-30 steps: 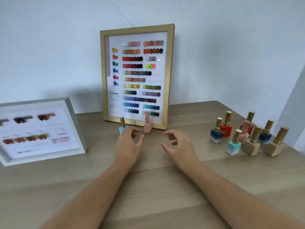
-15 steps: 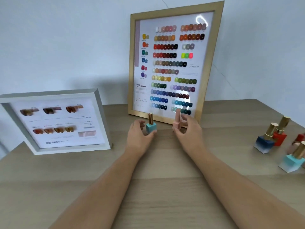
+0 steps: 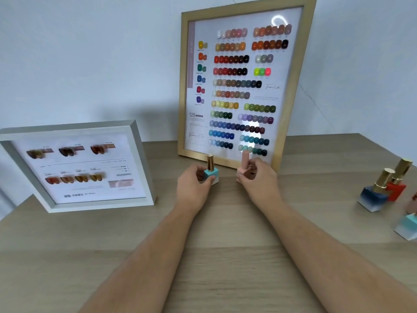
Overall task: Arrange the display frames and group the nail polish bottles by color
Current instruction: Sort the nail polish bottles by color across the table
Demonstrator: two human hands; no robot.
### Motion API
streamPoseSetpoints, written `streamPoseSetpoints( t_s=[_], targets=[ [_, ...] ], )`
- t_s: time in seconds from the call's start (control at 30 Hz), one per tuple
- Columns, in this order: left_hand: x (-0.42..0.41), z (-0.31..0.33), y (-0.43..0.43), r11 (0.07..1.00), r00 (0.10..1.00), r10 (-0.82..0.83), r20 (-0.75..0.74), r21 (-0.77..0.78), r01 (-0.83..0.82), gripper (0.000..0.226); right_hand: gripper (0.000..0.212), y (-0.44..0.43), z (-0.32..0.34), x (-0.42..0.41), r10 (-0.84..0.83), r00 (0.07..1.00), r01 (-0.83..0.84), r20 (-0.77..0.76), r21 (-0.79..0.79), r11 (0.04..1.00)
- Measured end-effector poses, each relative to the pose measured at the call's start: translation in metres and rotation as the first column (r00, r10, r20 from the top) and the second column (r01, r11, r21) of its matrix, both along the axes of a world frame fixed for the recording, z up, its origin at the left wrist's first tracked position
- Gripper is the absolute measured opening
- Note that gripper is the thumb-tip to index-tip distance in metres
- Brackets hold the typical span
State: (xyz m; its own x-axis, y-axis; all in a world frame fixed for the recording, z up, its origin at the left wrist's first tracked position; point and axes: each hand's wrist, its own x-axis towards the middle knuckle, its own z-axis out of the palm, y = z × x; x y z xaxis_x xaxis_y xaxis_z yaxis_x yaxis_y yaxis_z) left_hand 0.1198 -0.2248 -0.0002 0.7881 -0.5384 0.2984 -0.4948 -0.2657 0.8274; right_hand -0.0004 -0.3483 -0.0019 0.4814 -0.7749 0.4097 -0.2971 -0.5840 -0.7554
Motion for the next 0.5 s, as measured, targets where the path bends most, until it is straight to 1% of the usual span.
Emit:
streamPoseSetpoints(
  t_s=[0.13, 0.23, 0.3, 0.4, 0.5],
  targets=[
    [-0.004, 0.001, 0.002, 0.999, 1.0, -0.003, -0.006, -0.032, 0.003, 0.018, 0.028, 0.006, 0.002, -0.007, -0.003, 1.0, 0.003, -0.014, 0.004, 1.0],
    [-0.012, 0.004, 0.005, 0.999, 1.0, -0.012, 0.007, -0.042, 0.012, 0.019, 0.027, 0.018, 0.003, -0.023, 0.014, 1.0, -0.013, 0.028, -0.008, 1.0],
    [-0.024, 0.007, 0.007, 0.998, 0.999, -0.03, 0.016, -0.057, 0.031, 0.019, 0.026, 0.027, 0.005, -0.04, 0.038, 0.996, -0.034, 0.079, -0.053, 0.998],
    [-0.052, 0.01, 0.006, 0.993, 0.994, -0.103, 0.017, -0.059, 0.104, 0.018, 0.028, 0.036, 0.008, -0.075, 0.043, 0.993, -0.027, 0.111, -0.138, 0.99],
    [-0.093, 0.014, -0.003, 0.971, 0.974, -0.228, -0.003, -0.079, 0.227, 0.021, 0.028, 0.038, 0.011, -0.121, -0.012, 0.993, 0.035, 0.121, -0.188, 0.982]
  ],
)
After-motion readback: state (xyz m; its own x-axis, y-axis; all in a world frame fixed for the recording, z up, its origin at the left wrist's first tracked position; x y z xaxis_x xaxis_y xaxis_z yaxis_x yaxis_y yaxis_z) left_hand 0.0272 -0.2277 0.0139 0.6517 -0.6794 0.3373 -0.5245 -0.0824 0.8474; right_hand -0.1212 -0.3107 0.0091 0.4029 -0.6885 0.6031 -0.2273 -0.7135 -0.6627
